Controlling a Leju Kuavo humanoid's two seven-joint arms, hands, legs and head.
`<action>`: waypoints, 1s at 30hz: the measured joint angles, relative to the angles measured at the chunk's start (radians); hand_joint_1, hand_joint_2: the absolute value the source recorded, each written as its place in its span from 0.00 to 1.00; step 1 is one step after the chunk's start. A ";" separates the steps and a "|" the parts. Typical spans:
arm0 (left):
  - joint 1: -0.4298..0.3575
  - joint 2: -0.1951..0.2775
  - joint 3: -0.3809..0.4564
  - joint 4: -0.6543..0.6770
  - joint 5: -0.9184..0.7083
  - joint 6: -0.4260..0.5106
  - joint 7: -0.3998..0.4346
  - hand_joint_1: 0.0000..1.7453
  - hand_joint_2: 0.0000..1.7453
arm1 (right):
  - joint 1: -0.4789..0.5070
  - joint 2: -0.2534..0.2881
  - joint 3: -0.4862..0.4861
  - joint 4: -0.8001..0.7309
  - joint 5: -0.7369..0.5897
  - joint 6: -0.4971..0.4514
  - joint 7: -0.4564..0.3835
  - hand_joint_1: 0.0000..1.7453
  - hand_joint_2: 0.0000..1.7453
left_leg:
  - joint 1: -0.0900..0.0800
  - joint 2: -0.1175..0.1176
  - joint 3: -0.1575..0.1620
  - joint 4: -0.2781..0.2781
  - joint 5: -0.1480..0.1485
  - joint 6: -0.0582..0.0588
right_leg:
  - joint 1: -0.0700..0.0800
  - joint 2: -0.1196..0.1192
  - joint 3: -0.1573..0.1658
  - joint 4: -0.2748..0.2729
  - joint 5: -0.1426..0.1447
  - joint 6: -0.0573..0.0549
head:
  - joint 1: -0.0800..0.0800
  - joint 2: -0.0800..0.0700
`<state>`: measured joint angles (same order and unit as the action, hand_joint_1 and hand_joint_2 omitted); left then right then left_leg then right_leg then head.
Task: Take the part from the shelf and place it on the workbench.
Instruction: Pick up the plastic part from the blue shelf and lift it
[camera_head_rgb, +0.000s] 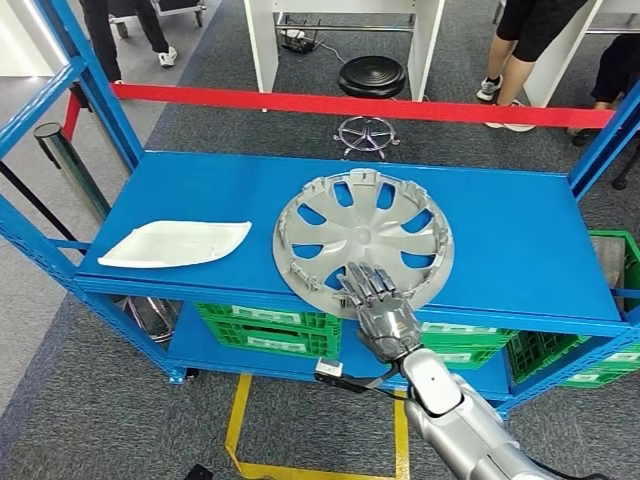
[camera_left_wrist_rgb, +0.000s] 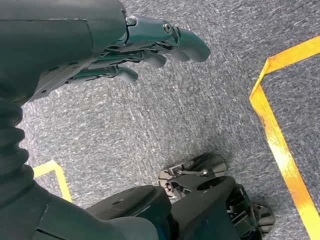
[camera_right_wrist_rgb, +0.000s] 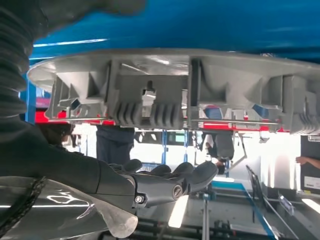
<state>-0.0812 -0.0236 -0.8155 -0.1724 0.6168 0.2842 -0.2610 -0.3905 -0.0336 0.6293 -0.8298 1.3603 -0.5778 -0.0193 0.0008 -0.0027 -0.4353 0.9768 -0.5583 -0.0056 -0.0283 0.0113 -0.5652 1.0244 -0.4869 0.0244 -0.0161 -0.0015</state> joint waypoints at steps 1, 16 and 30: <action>-0.001 0.000 -0.001 0.000 0.000 0.000 0.000 0.00 1.00 | -0.006 0.004 0.001 0.009 -0.011 0.001 -0.002 1.00 1.00 | 0.000 0.000 0.000 0.000 0.000 0.000 | 0.000 0.000 0.000 0.000 0.000 0.000 | 0.000 0.000; 0.003 0.000 -0.003 0.000 0.024 0.007 -0.016 0.00 1.00 | 0.022 0.014 0.023 -0.016 -0.055 -0.053 0.001 1.00 1.00 | 0.000 0.000 0.000 0.000 0.000 0.000 | 0.000 0.000 -0.001 0.000 0.000 0.000 | 0.000 0.000; 0.026 0.001 0.012 0.004 0.097 0.005 -0.066 0.00 1.00 | 0.234 -0.016 -0.030 -0.519 0.038 -0.093 -0.102 1.00 1.00 | 0.000 0.000 -0.004 0.000 0.000 0.000 | 0.000 0.000 -0.003 0.000 0.000 0.000 | 0.000 0.000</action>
<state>-0.0549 -0.0221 -0.8033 -0.1687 0.7136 0.2894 -0.3269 -0.1566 -0.0500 0.5996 -1.3492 1.3980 -0.6711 -0.1214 0.0007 -0.0028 -0.4388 0.9771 -0.5585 -0.0055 -0.0283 0.0111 -0.5681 1.0242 -0.4870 0.0244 -0.0163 -0.0015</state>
